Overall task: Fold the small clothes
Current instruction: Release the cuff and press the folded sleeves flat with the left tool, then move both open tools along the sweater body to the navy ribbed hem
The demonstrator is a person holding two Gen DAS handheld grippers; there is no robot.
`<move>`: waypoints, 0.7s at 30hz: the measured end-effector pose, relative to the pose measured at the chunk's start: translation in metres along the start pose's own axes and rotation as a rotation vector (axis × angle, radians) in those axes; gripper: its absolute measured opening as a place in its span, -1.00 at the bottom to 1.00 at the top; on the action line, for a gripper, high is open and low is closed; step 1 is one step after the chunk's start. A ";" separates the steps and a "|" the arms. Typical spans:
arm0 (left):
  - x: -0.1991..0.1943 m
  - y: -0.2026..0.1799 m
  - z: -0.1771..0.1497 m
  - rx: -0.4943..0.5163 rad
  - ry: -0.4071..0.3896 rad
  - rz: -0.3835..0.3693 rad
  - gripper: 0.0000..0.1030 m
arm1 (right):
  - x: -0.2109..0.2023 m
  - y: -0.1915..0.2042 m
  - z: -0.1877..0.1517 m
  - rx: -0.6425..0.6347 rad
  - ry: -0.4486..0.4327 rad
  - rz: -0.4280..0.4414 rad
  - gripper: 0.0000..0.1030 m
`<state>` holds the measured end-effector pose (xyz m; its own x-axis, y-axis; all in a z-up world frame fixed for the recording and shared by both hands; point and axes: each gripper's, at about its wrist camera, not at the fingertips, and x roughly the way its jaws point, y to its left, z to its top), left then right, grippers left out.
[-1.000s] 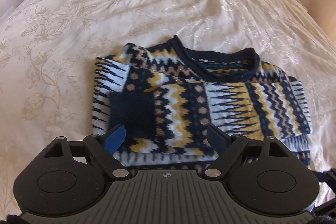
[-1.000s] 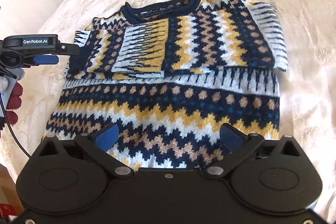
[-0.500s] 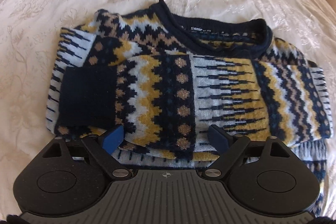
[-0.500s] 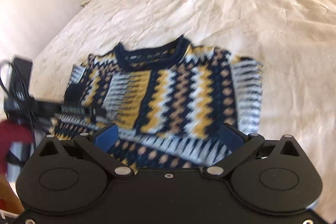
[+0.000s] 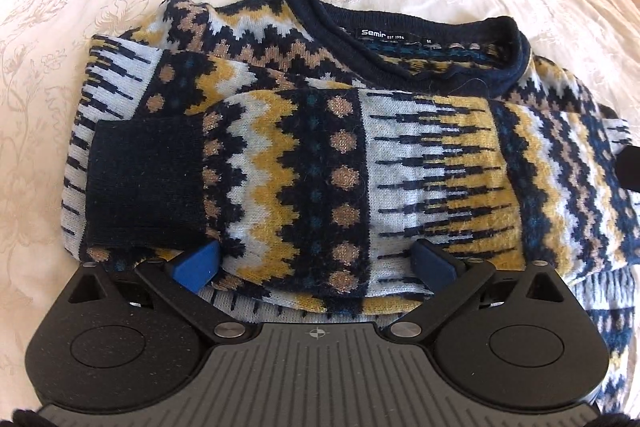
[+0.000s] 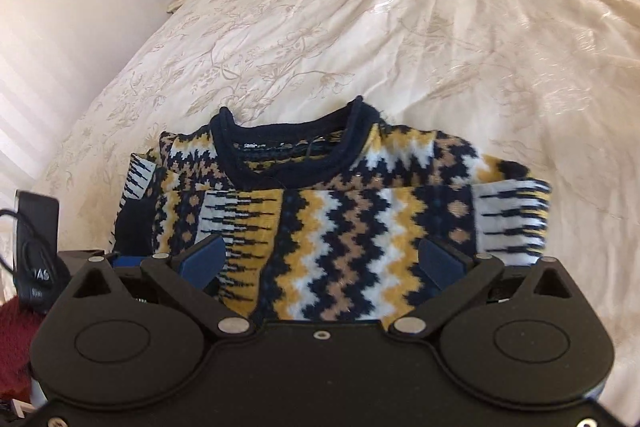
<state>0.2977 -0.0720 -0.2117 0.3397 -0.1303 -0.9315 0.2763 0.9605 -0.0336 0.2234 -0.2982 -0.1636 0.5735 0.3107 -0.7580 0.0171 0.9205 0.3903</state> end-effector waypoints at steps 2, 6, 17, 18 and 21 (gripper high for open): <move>0.000 0.000 -0.001 0.001 0.002 0.001 1.00 | 0.011 -0.003 -0.001 0.000 0.021 0.004 0.99; 0.001 0.000 0.001 0.003 0.008 0.003 1.00 | 0.027 -0.020 -0.007 0.017 0.073 -0.060 0.99; -0.007 0.002 0.004 -0.001 -0.002 -0.002 0.99 | 0.010 -0.035 -0.011 -0.006 0.067 -0.166 0.99; -0.010 0.002 0.003 -0.003 -0.007 -0.002 0.99 | 0.006 -0.034 -0.011 0.002 0.058 -0.167 0.99; -0.022 0.003 -0.001 -0.008 -0.016 -0.005 0.99 | -0.010 -0.031 -0.016 0.024 0.035 -0.165 0.99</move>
<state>0.2908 -0.0659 -0.1918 0.3525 -0.1389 -0.9254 0.2708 0.9617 -0.0411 0.2037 -0.3261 -0.1761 0.5329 0.1642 -0.8301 0.1285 0.9539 0.2712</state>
